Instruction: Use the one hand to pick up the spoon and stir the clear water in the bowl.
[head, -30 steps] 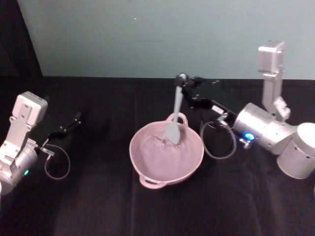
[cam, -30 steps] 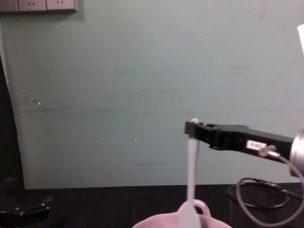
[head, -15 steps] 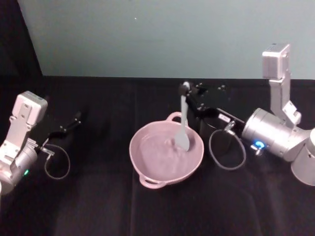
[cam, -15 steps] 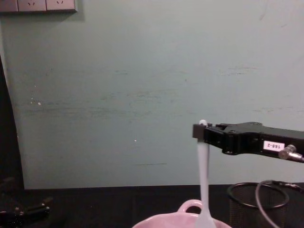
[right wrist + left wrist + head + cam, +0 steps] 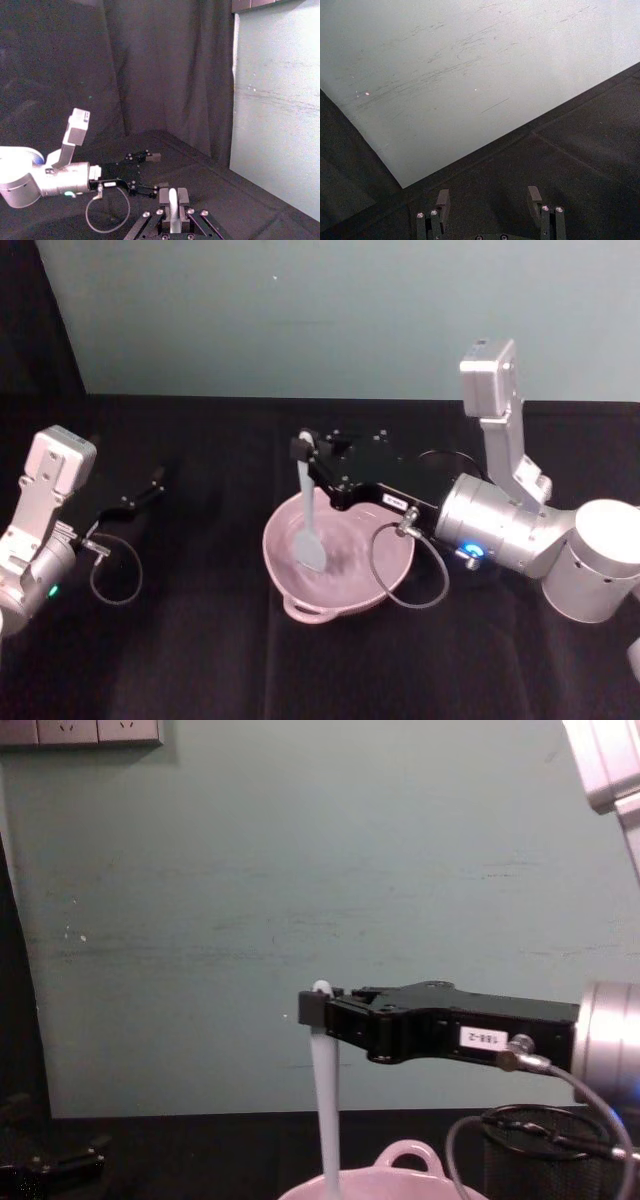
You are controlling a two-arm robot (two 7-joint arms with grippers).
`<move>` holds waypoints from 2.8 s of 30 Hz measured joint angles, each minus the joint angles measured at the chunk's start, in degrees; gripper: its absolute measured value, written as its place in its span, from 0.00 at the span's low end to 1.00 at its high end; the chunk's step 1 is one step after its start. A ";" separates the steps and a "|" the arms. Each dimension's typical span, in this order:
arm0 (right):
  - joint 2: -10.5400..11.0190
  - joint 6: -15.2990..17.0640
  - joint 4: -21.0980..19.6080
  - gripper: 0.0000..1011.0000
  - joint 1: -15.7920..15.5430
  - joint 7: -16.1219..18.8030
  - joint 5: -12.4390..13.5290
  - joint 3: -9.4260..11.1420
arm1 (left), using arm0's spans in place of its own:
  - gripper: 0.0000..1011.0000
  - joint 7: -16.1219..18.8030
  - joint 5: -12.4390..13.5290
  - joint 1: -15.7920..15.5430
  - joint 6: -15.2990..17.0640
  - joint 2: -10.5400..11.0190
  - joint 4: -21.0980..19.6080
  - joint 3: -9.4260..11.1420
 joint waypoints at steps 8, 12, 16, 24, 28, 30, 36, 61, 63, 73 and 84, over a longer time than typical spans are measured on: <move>-2.79 -1.89 4.41 0.10 1.97 0.75 0.96 -0.48 | 1.00 0.00 0.00 0.00 0.00 0.00 0.00 0.00; -4.08 -3.10 7.85 0.10 2.81 1.43 2.80 0.34 | 1.00 0.00 0.00 0.00 0.00 0.00 0.00 0.00; -4.84 -4.03 10.97 0.10 3.32 1.64 4.37 1.54 | 1.00 0.00 0.00 0.00 0.00 0.00 0.00 0.00; -3.61 -4.20 12.85 0.10 2.37 -0.80 5.87 4.66 | 1.00 0.00 0.00 0.00 0.00 0.00 0.00 0.00; -2.23 -3.96 11.19 0.10 1.57 -1.82 5.38 5.51 | 1.00 0.00 0.00 0.00 0.00 0.00 0.00 0.00; -1.33 -3.65 9.90 0.10 1.14 -2.42 4.64 5.79 | 1.00 0.00 0.00 0.00 0.00 0.00 0.00 0.00; 0.71 -2.25 5.86 0.10 -0.17 -3.70 2.44 5.96 | 1.00 0.00 0.00 0.00 0.00 0.00 0.00 0.00; -1.91 0.70 1.77 0.10 1.08 -0.08 -0.60 -1.10 | 1.00 0.00 0.00 0.00 0.00 0.00 0.00 0.00; -2.67 0.04 3.13 0.10 1.66 0.11 -0.21 -1.12 | 1.00 0.00 0.00 0.00 0.00 0.00 0.00 0.00; -5.31 -3.31 10.77 0.10 3.47 -0.17 1.50 0.70 | 1.00 0.00 0.00 0.00 0.00 0.00 0.00 0.00; -3.41 -4.46 10.21 0.10 1.28 -3.22 2.03 5.21 | 1.00 0.00 0.00 0.00 0.00 0.00 0.00 0.00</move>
